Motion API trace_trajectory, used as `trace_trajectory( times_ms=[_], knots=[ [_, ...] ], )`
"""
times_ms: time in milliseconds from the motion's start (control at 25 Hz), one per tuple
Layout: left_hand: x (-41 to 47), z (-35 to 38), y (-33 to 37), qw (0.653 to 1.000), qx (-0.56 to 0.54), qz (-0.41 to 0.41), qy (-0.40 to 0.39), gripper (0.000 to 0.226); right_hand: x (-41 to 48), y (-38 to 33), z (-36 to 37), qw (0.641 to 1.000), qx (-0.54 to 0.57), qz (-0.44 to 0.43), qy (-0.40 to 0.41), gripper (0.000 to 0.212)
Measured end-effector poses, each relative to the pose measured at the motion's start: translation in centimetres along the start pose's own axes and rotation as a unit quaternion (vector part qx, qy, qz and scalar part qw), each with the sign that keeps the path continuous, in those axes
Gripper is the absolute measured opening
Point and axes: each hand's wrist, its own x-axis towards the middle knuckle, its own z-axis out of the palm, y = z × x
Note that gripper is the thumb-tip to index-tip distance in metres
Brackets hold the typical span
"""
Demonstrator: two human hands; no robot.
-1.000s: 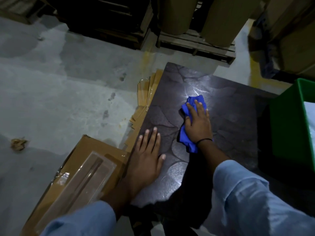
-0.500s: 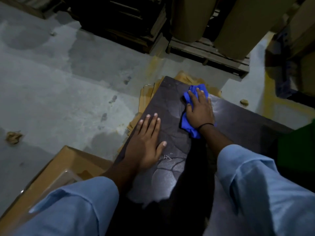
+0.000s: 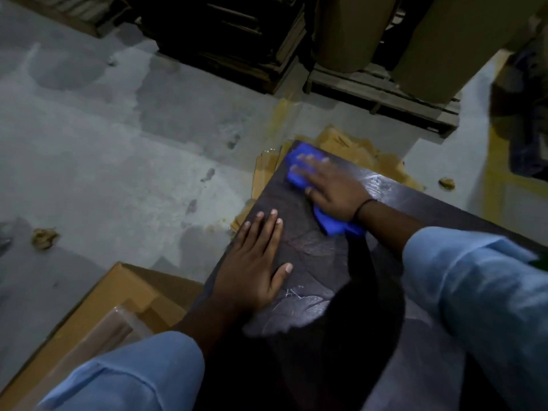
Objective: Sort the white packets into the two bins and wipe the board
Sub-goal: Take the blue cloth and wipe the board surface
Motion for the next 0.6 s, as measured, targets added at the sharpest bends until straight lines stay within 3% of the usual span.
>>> trace_trajectory(
  times_ms=[80, 200, 240, 320, 360, 400, 440, 480, 520, 560, 600],
  knots=[
    [-0.1, -0.1, 0.0, 1.000, 0.000, -0.003, 0.004, 0.078, -0.1, -1.0, -0.4, 0.986, 0.035, 0.155, 0.056, 0.068],
    [-0.1, -0.3, 0.0, 1.000, -0.010, -0.003, -0.003, 0.078, -3.0, -2.8, 0.7, 0.997, -0.025, -0.062, -0.033, 0.060],
    [-0.1, -0.4, 0.0, 1.000, -0.012, -0.001, -0.007, 0.078, -3.8, -2.0, 0.3, 0.999, -0.021, -0.038, -0.022, 0.061],
    [-0.3, -0.7, 0.1, 1.000, -0.008, -0.006, -0.016, 0.079, -5.1, -1.1, -0.6, 0.970, 0.040, 0.227, 0.073, 0.067],
    [-0.2, -0.8, 0.2, 1.000, -0.005, -0.007, -0.017, 0.079, -5.8, -2.4, -0.8, 0.958, 0.048, 0.268, 0.088, 0.067],
    [-0.1, -0.9, 0.2, 1.000, -0.007, -0.005, -0.020, 0.080, -6.7, -4.6, -0.5, 0.979, 0.025, 0.193, 0.059, 0.064],
    [-0.1, -1.0, 0.3, 1.000, -0.011, -0.001, -0.023, 0.080, -8.4, -6.4, 0.4, 0.998, 0.012, 0.060, 0.000, 0.059],
    [-0.1, -1.0, 0.2, 1.000, -0.015, 0.001, -0.024, 0.080, -10.0, -6.6, 0.8, 0.999, -0.008, -0.030, -0.039, 0.057],
    [-0.2, -1.0, 0.1, 1.000, -0.016, -0.001, -0.022, 0.080, -10.7, -5.7, 0.3, 0.998, -0.017, -0.043, -0.035, 0.056],
    [-0.2, -1.0, 0.1, 1.000, -0.016, -0.002, -0.023, 0.080, -10.8, -4.2, -0.3, 0.998, -0.004, 0.057, 0.001, 0.058],
    [-0.2, -1.1, 0.2, 1.000, -0.015, 0.000, -0.024, 0.080, -10.3, -2.8, -0.6, 0.971, 0.019, 0.229, 0.065, 0.062]
  ],
)
